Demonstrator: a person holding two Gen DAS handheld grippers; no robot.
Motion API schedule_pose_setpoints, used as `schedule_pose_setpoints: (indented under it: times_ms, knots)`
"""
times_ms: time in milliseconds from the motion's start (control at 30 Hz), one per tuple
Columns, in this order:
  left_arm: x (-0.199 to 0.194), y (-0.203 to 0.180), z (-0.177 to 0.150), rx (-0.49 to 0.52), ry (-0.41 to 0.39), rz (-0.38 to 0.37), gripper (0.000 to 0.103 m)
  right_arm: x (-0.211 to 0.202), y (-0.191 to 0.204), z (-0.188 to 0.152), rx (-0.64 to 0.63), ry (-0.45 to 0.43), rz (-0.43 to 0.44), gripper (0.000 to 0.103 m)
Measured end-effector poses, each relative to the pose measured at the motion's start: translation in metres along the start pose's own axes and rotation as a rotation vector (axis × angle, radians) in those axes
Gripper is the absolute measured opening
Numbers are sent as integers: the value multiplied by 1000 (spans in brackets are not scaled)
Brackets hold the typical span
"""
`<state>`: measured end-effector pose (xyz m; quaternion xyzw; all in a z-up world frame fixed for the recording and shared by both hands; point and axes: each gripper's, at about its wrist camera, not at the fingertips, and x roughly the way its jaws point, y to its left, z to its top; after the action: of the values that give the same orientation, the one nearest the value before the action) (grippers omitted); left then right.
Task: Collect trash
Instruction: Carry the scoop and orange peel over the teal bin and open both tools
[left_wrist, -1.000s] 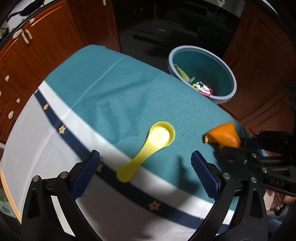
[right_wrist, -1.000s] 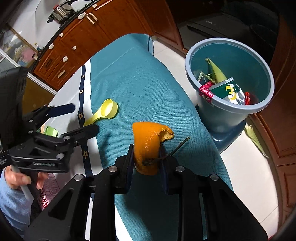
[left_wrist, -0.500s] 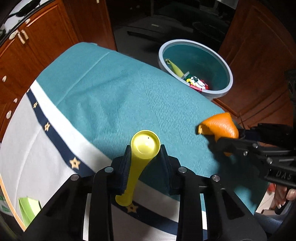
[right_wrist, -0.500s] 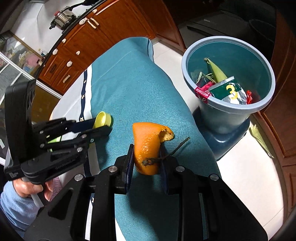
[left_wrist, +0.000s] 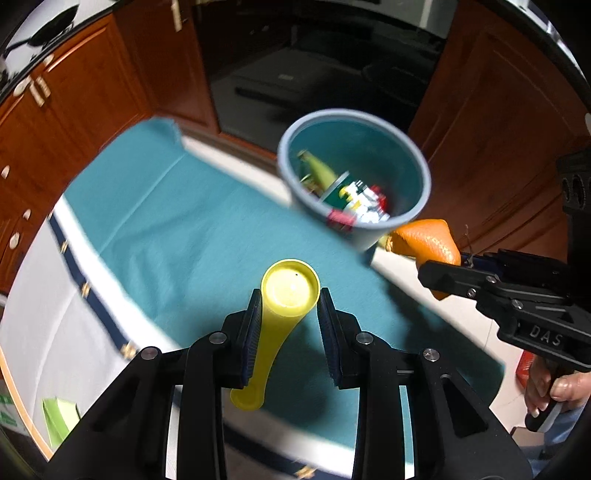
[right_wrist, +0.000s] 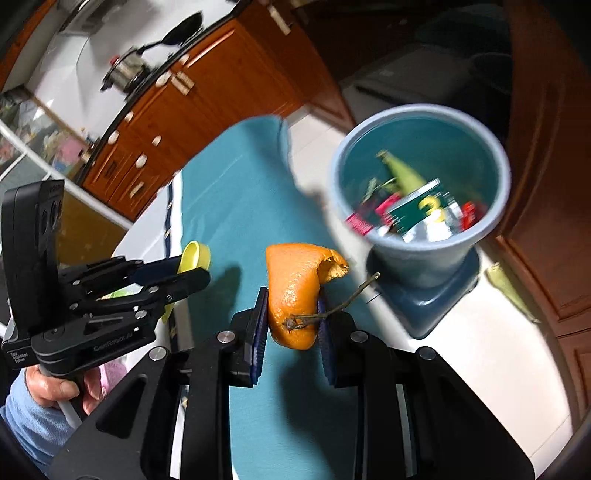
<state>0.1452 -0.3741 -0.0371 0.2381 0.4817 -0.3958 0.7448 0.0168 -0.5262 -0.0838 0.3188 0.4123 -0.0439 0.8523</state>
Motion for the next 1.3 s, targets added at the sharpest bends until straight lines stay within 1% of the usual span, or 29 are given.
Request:
schedule_pose_setpoints:
  times_ms: [100,233,400,500,600,833,867,900,933,967,1000,1033,1100,1133,1300]
  knots:
    - [4,-17,21,15,-13,-23,31,-14,-19,15,15,-40,-43,23]
    - [22,-38,54,37,-23,-48,31,-23,-46,37,41,-68,-93,23]
    - [47,-55,83,34,-14,-73,31,-17,-73,56,80,-49,-116,23]
    - [58,-59,93,24,-1,-81,31,-8,-83,63,86,-22,-133,23]
    - [63,-59,95,12,8,-85,31,0,-92,67,93,-3,-138,23]
    - [84,-61,101,12,39,-102,32,12,-99,75,108,10,-147,24]
    - [88,-61,102,13,48,-102,32,13,-100,76,113,11,-146,27]
    - [90,-61,102,15,56,-101,39,14,-100,78,120,12,-144,30]
    - [92,-62,101,15,65,-95,53,14,-100,80,129,9,-144,41]
    - [93,-61,100,16,66,-77,60,14,-101,81,136,3,-140,60]
    - [93,-62,99,21,64,-58,69,11,-102,82,150,-8,-142,72]
    - [94,-61,97,24,64,-47,72,10,-103,83,156,-18,-141,82]
    - [95,-60,95,20,76,-34,77,6,-102,82,161,-34,-138,82]
    - [96,-59,94,16,91,-26,78,6,-102,82,164,-30,-138,85]
    - [91,-62,87,36,102,-3,80,5,-98,77,174,-15,-143,88]
